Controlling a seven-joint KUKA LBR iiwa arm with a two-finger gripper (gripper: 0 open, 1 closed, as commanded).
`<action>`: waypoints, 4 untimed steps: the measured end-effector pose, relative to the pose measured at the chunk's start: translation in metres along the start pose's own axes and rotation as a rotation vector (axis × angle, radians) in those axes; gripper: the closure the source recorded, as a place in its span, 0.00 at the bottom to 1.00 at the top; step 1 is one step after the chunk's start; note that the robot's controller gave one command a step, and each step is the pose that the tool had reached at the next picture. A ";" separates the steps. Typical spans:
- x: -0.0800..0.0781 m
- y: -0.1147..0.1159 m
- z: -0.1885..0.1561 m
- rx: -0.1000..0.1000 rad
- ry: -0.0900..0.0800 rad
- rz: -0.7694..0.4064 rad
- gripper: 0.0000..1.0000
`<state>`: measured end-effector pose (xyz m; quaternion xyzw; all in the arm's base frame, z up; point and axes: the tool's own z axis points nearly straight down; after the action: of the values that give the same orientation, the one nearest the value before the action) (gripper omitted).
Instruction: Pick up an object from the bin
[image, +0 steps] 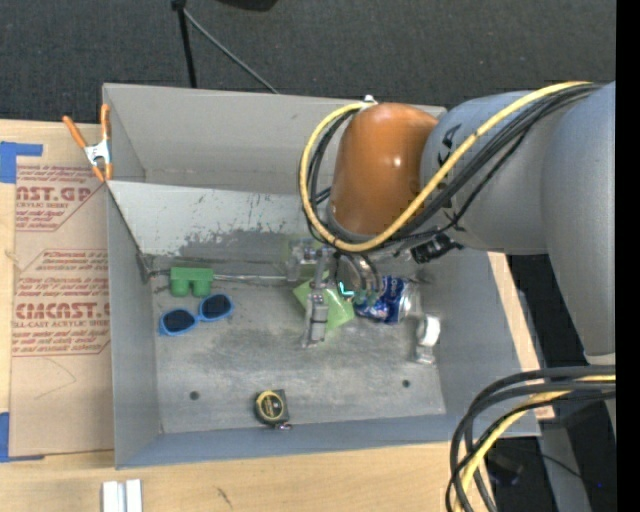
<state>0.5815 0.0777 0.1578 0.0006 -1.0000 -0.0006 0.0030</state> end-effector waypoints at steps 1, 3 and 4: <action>0.009 0.075 0.093 -0.001 0.000 -0.007 0.00; 0.013 0.169 0.058 -0.002 -0.008 0.027 0.00; 0.010 0.163 0.091 0.001 -0.004 0.033 0.00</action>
Offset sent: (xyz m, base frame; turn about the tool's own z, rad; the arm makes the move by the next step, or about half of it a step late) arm -0.0063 0.0704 -0.0878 -0.0010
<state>0.5712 0.2406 0.0676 -0.0161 -0.9999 0.0001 0.0007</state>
